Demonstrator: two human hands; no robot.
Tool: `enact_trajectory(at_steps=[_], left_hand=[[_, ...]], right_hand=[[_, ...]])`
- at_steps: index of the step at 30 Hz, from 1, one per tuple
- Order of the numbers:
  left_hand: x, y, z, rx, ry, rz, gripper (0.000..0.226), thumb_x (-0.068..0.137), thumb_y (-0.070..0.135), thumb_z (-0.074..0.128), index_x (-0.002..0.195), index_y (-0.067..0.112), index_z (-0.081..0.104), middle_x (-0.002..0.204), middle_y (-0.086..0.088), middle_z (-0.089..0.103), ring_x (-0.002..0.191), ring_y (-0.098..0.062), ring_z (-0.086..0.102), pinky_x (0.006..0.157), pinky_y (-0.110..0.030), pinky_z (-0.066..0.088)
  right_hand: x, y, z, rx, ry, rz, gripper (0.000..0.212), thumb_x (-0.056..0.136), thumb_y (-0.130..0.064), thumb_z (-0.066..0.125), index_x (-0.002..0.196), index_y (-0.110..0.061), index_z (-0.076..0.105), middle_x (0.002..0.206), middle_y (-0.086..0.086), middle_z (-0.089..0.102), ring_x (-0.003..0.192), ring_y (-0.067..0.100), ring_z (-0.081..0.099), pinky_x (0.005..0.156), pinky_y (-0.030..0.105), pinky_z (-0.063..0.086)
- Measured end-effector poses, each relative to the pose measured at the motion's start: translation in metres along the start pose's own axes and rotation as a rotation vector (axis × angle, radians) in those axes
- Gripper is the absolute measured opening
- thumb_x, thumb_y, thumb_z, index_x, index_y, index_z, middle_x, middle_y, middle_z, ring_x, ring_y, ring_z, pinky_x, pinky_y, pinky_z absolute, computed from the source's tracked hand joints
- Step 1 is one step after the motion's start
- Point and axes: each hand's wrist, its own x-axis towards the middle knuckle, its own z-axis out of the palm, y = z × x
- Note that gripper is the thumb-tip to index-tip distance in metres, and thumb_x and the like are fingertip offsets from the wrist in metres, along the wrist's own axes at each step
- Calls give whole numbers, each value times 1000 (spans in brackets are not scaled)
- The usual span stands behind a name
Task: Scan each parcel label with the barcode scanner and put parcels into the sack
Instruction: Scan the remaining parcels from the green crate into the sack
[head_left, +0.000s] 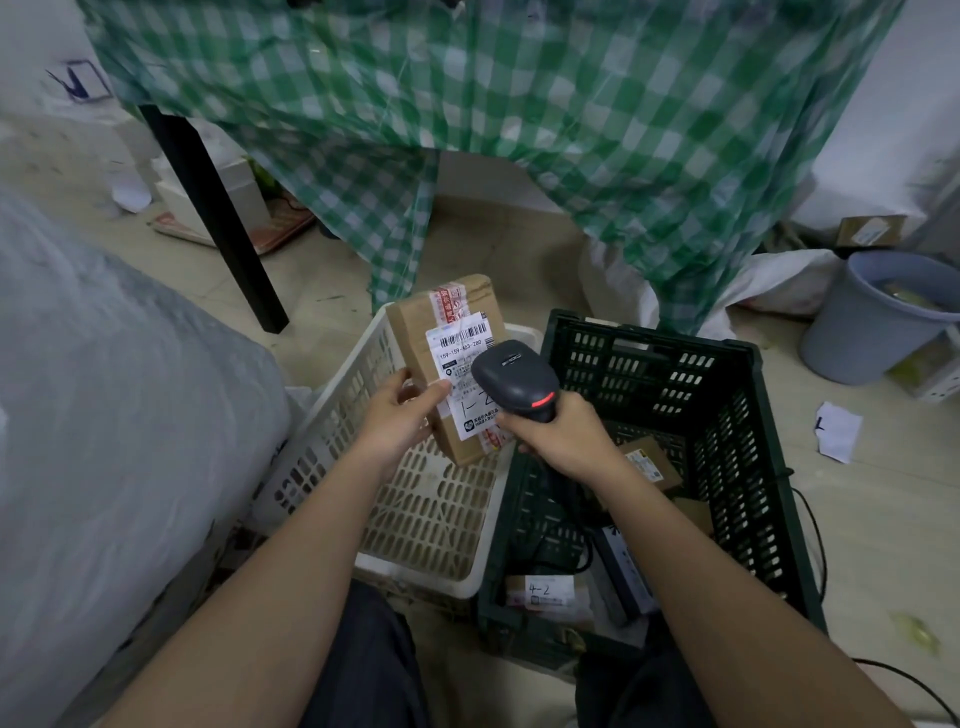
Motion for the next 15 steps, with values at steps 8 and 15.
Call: enact_trajectory(at_steps=[8,15], left_hand=[[1,2,0,-43,1,5,29,88,26,68,111,36,52,118,0,63,103,-17,63,87,-35,52],[2,0,-1,-24,-4,-3,43,85,30,71,125,30,55,120,-1,64,105,-18,65,93,-42,53]], right_hand=[[-10,-12,-6,-38,32,-38,15,81,-23,73,77,-9,69,72,4,67,71,17,63,63,27,47],[-13,-14,-7,-50,6,-80,19,79,-15,72,78,3,67,77,17,69,66,17,58,61,27,43]])
